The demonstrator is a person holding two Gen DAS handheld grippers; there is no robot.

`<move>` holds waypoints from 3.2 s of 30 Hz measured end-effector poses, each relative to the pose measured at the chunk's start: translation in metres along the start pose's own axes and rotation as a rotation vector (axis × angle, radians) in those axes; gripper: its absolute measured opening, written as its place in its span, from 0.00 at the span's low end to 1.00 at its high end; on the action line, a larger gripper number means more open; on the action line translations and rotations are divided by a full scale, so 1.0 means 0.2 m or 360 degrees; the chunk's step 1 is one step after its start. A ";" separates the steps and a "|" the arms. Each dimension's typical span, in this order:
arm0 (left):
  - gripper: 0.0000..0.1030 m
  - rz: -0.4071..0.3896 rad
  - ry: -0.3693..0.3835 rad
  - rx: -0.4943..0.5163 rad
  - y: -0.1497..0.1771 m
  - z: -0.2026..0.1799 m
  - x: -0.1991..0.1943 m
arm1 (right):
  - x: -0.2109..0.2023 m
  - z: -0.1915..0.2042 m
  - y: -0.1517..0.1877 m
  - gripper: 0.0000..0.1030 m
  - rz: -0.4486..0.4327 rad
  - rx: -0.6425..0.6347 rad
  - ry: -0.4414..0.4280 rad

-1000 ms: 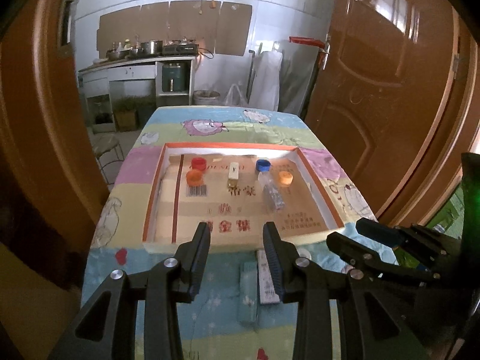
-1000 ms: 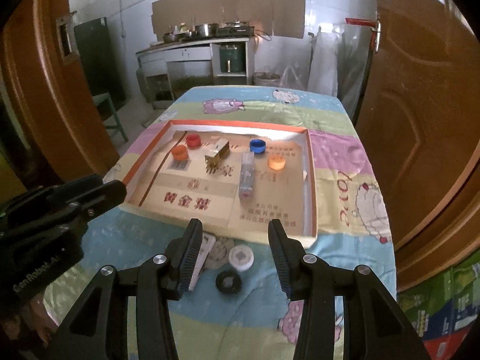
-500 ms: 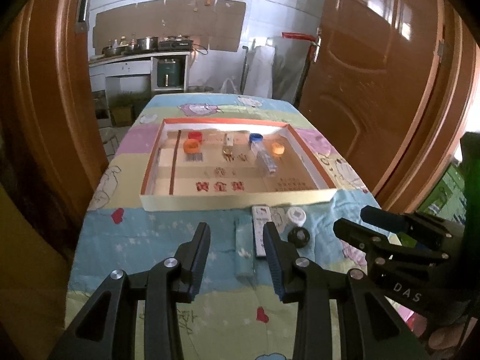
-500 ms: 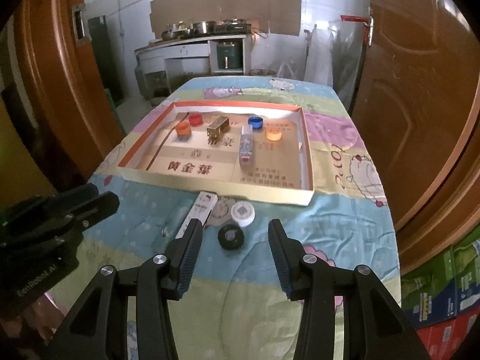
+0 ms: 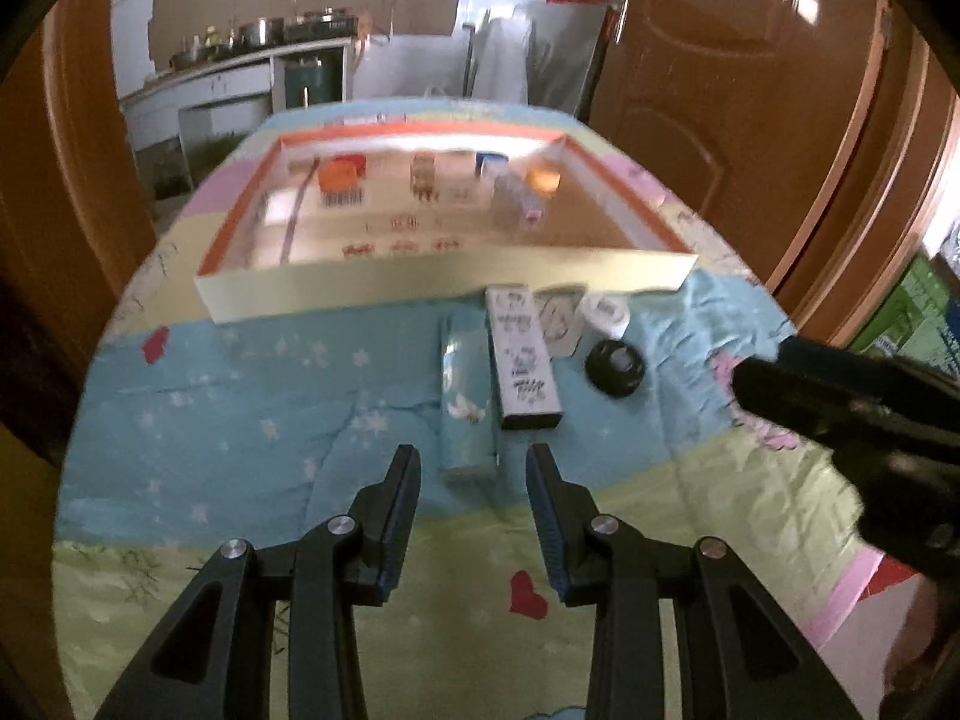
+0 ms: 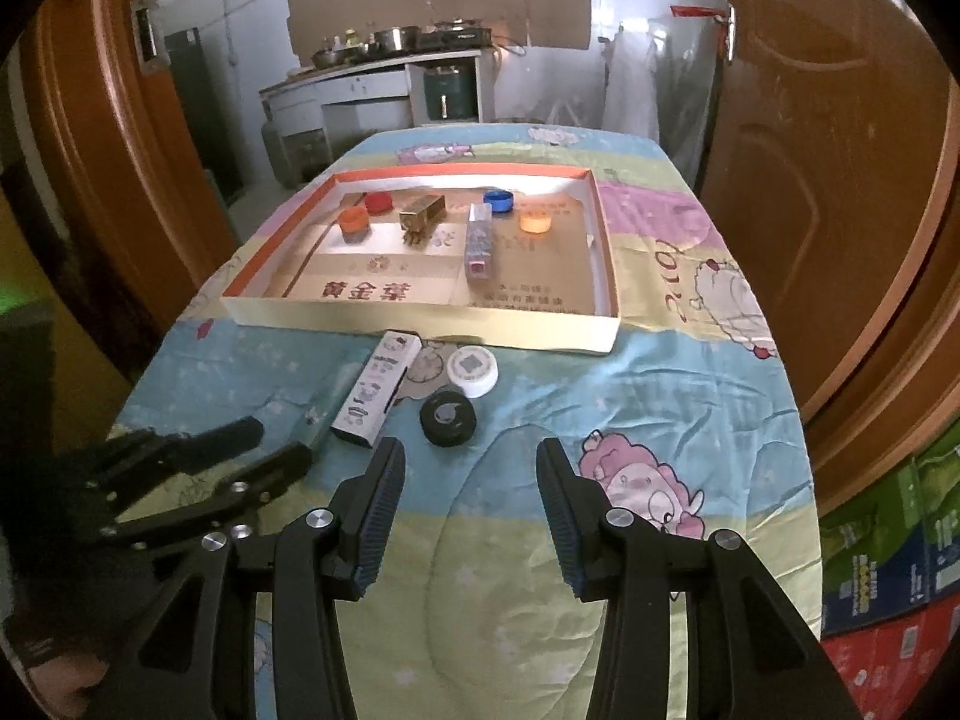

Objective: Organize rigid objects
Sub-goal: 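Grasp the light blue cylinder with the left tool while the right tool grasps the black tape roll, then carry the light blue cylinder and black tape roll with both tools over the tray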

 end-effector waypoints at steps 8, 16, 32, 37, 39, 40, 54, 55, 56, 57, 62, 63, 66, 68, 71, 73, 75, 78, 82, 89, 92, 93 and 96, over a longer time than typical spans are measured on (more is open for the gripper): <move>0.36 0.0007 -0.0061 -0.0023 -0.03 0.04 0.06 | 0.05 -0.06 0.01 0.46 0.0023 0.0039 -0.0010; 0.35 0.0019 -0.0085 -0.0013 -0.10 0.08 0.11 | 0.13 -0.07 0.04 0.46 0.0068 0.0053 -0.0050; 0.22 -0.0029 -0.0105 0.0050 -0.18 0.07 0.18 | 0.28 0.05 0.02 0.46 0.0115 -0.0028 -0.0119; 0.22 -0.0041 -0.0015 -0.0026 -0.18 0.10 0.16 | 0.33 0.07 0.00 0.46 0.0126 -0.0048 -0.0105; 0.22 -0.0043 -0.0002 -0.0036 -0.18 0.11 0.16 | 0.35 0.08 -0.01 0.46 0.0130 -0.0059 -0.0098; 0.22 -0.0044 0.0000 -0.0038 -0.18 0.11 0.16 | 0.36 0.08 -0.01 0.46 0.0135 -0.0062 -0.0096; 0.22 -0.0065 0.0035 -0.0072 -0.17 0.12 0.13 | 0.38 0.06 -0.03 0.30 0.0132 -0.0049 -0.0042; 0.22 -0.0068 0.0036 -0.0072 -0.17 0.12 0.12 | 0.38 0.06 -0.03 0.30 0.0129 -0.0050 -0.0041; 0.22 -0.0072 0.0037 -0.0074 -0.17 0.12 0.12 | 0.37 0.06 -0.03 0.30 0.0127 -0.0051 -0.0041; 0.22 -0.0077 0.0038 -0.0076 -0.17 0.12 0.11 | 0.36 0.07 -0.03 0.30 0.0121 -0.0054 -0.0039; 0.22 -0.0103 0.0049 -0.0092 -0.17 0.12 0.06 | 0.32 0.07 -0.03 0.30 0.0105 -0.0051 -0.0040; 0.22 -0.0106 0.0051 -0.0093 -0.17 0.12 0.05 | 0.30 0.07 -0.03 0.30 0.0098 -0.0050 -0.0041; 0.22 -0.0127 0.0057 -0.0093 -0.18 0.12 0.01 | 0.27 0.07 -0.04 0.30 0.0083 -0.0050 -0.0044; 0.22 -0.0143 0.0058 -0.0090 -0.18 0.11 -0.02 | 0.26 0.08 -0.04 0.30 0.0076 -0.0052 -0.0043; 0.22 -0.0170 0.0051 -0.0085 -0.20 0.11 -0.06 | 0.23 0.09 -0.05 0.30 0.0062 -0.0058 -0.0046; 0.22 -0.0186 0.0041 -0.0083 -0.21 0.11 -0.08 | 0.21 0.10 -0.06 0.30 0.0051 -0.0065 -0.0047; 0.22 -0.0204 0.0024 -0.0078 -0.22 0.11 -0.11 | 0.20 0.11 -0.08 0.30 0.0040 -0.0072 -0.0048; 0.22 -0.0231 0.0014 -0.0080 -0.24 0.12 -0.15 | 0.18 0.12 -0.09 0.30 0.0022 -0.0083 -0.0052; 0.22 -0.0271 -0.0006 -0.0074 -0.28 0.13 -0.20 | 0.16 0.14 -0.12 0.30 0.0001 -0.0099 -0.0057; 0.22 -0.0310 -0.0025 -0.0071 -0.35 0.14 -0.23 | 0.13 0.17 -0.18 0.30 -0.0033 -0.0130 -0.0067; 0.22 -0.0325 -0.0029 -0.0079 -0.37 0.15 -0.24 | 0.13 0.18 -0.21 0.30 -0.0043 -0.0137 -0.0072; 0.22 -0.0328 -0.0031 -0.0081 -0.38 0.15 -0.24 | 0.14 0.18 -0.22 0.30 -0.0047 -0.0141 -0.0075; 0.22 -0.0335 -0.0043 -0.0086 -0.41 0.17 -0.24 | 0.14 0.20 -0.25 0.30 -0.0055 -0.0151 -0.0079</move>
Point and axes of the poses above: each gripper's, at about its wrist camera, not at the fingertips, and x roughly the way its jaws point, z to its left, y to its underside, the point moved 6 cm from there along x, roughly the way its jaws point
